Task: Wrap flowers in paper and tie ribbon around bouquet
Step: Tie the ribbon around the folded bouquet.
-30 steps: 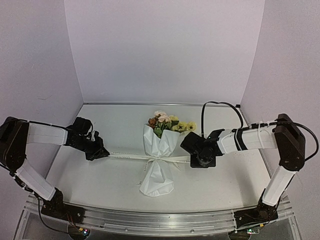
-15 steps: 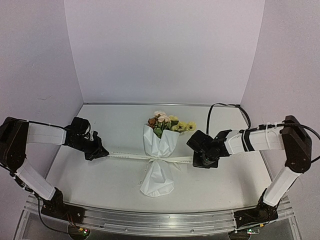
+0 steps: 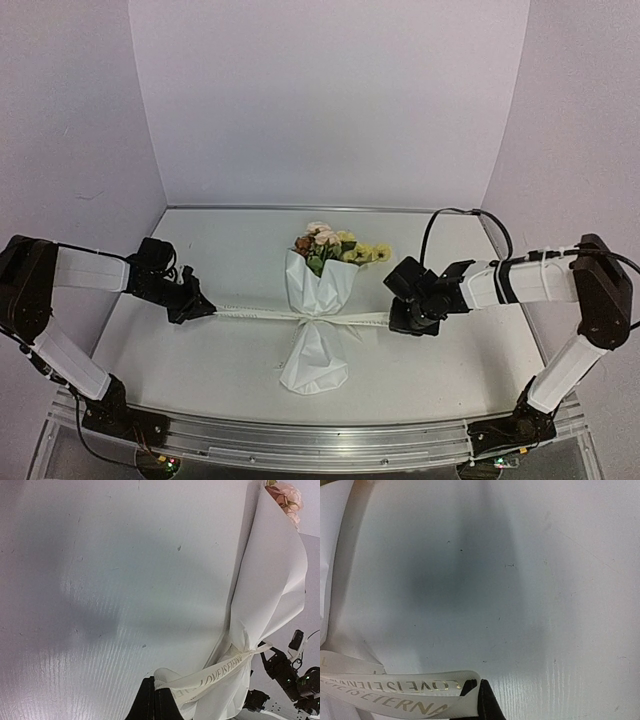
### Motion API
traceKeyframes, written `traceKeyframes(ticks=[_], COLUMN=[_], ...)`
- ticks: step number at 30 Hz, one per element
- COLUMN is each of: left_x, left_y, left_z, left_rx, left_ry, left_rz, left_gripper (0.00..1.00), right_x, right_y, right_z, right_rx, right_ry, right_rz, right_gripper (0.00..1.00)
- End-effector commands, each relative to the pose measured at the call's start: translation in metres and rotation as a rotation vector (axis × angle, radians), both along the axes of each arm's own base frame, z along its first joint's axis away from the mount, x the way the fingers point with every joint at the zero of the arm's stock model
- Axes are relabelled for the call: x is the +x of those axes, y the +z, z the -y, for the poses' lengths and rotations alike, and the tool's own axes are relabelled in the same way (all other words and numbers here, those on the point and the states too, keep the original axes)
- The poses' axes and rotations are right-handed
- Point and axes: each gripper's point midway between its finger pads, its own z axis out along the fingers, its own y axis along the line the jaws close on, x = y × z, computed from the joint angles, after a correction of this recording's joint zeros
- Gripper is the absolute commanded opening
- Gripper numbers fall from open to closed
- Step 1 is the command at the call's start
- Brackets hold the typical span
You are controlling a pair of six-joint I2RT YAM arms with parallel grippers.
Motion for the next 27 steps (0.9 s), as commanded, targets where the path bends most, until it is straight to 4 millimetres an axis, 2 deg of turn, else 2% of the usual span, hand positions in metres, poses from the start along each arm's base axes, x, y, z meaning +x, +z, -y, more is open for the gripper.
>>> traceKeyframes(ticks=[1,4,6,11,15,18,20,21,24,27], left_x=[0.02,0.021,0.023,0.023,0.019,0.012,0.008,0.007,0.005,0.006], left_y=[-0.01,-0.006,0.0,0.025,0.036,0.033,0.03,0.03,0.038,0.052], left_z=[-0.062,-0.06,-0.052,-0.013,-0.001,0.009,0.015,0.016,0.015,0.014], left_rx=[0.207,0.199,0.17,0.113,0.115,0.131,0.142,0.145,0.156,0.165], left_ry=[0.181,0.171,0.142,0.01,-0.033,-0.083,-0.113,-0.118,-0.115,-0.118], left_rz=[0.042,0.056,0.077,0.143,0.178,0.169,0.167,0.172,0.204,0.254], left_gripper=[0.0,0.0,0.0,0.0,0.0,0.01,0.1,0.2,0.4,0.49], right_x=[-0.031,-0.032,-0.03,-0.032,-0.044,-0.053,-0.059,-0.061,-0.071,-0.082], right_y=[-0.007,-0.005,-0.002,0.012,0.007,0.001,-0.002,-0.003,-0.009,-0.011], right_z=[0.109,0.11,0.102,0.051,0.022,0.008,0.001,-0.003,-0.021,-0.039], right_rx=[-0.404,-0.397,-0.379,-0.333,-0.269,-0.225,-0.203,-0.191,-0.121,-0.036], right_ry=[-0.119,-0.12,-0.095,0.07,0.136,0.159,0.176,0.186,0.242,0.315], right_rz=[-0.097,-0.09,-0.085,-0.025,-0.014,-0.008,-0.004,-0.005,-0.006,0.002], right_gripper=[0.0,0.0,0.0,0.0,0.0,0.0,0.0,0.01,0.11,0.23])
